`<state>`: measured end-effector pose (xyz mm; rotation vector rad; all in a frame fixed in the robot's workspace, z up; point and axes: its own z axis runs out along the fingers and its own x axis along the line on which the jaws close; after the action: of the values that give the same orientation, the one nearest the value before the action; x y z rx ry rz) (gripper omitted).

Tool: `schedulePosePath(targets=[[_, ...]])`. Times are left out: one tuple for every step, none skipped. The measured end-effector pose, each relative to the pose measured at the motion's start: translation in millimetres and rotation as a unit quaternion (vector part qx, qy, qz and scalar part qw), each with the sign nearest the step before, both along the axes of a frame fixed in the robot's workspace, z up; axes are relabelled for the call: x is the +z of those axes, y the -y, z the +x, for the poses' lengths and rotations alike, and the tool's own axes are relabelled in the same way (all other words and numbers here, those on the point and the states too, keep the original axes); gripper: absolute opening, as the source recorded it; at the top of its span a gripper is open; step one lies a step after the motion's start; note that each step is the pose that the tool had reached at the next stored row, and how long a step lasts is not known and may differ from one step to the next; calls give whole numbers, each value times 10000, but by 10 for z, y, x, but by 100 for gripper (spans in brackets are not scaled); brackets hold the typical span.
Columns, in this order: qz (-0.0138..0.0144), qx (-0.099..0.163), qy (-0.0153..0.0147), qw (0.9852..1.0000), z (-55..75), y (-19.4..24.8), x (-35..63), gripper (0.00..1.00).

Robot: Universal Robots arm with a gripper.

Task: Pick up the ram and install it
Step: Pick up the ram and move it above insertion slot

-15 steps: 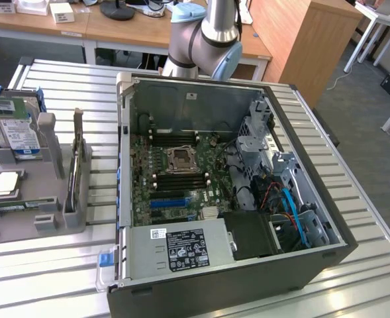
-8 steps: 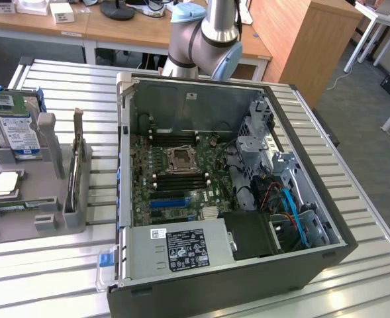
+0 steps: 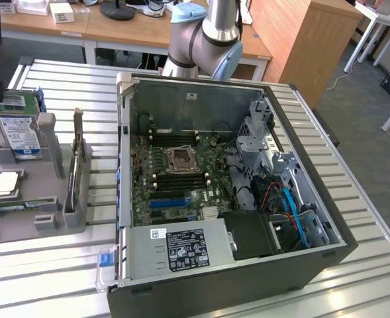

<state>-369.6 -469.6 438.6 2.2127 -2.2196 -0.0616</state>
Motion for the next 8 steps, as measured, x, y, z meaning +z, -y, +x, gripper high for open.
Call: schedulePosePath(targets=[[0,0,-1,10000,25,0,0,12],[0,0,-1,10000,47,0,-1,12],[0,0,-2,10000,74,0,-1,12],[0,0,-2,10000,101,0,-1,12],[0,0,-3,10000,131,0,0,12],[0,0,-3,10000,162,0,0,12],[0,0,-4,10000,194,0,0,12],[0,1,-4,10000,226,0,0,12]])
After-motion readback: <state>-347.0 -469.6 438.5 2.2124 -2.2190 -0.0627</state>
